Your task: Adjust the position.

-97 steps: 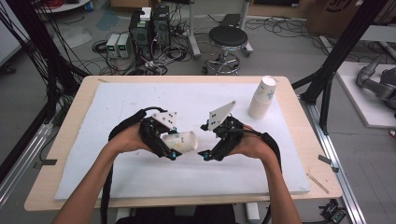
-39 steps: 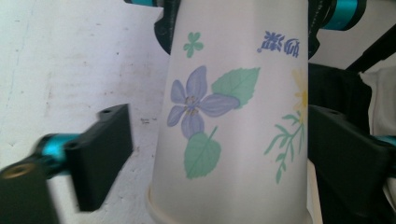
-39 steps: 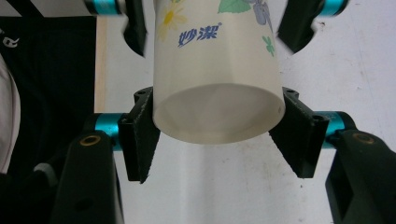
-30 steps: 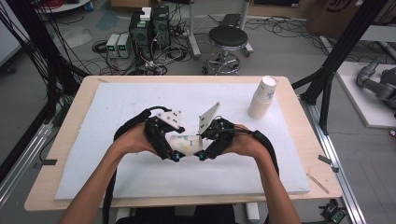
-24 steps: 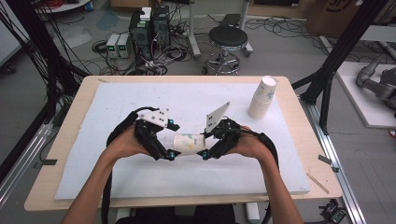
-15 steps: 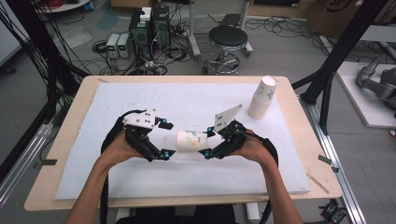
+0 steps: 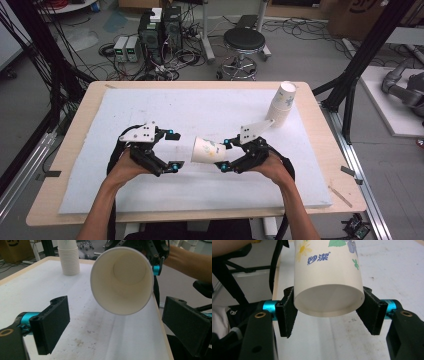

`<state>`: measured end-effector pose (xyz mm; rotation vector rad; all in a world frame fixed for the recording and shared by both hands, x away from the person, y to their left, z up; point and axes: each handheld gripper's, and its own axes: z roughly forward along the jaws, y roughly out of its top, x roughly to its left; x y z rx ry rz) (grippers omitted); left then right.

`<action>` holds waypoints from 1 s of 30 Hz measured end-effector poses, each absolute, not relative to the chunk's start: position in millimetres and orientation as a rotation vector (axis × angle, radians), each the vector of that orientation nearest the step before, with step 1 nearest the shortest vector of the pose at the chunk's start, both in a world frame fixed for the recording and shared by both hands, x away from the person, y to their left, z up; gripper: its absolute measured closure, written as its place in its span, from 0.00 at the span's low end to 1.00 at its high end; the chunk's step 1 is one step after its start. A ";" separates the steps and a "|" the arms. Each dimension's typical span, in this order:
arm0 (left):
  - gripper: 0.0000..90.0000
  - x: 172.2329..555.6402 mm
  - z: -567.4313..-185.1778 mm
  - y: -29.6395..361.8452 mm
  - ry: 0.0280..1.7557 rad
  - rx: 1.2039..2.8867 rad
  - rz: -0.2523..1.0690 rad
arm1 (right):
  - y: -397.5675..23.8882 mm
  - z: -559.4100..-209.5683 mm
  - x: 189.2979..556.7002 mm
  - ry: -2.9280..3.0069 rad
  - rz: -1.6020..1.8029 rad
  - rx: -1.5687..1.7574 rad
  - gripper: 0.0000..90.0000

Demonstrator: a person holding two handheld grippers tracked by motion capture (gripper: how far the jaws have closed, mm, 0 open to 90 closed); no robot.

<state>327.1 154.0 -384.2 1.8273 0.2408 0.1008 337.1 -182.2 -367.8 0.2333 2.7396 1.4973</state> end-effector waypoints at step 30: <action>0.07 327.3 -393.7 124.5 0.165 1.684 -0.001 | -182.4 -378.4 336.9 2.648 1.724 0.141 0.41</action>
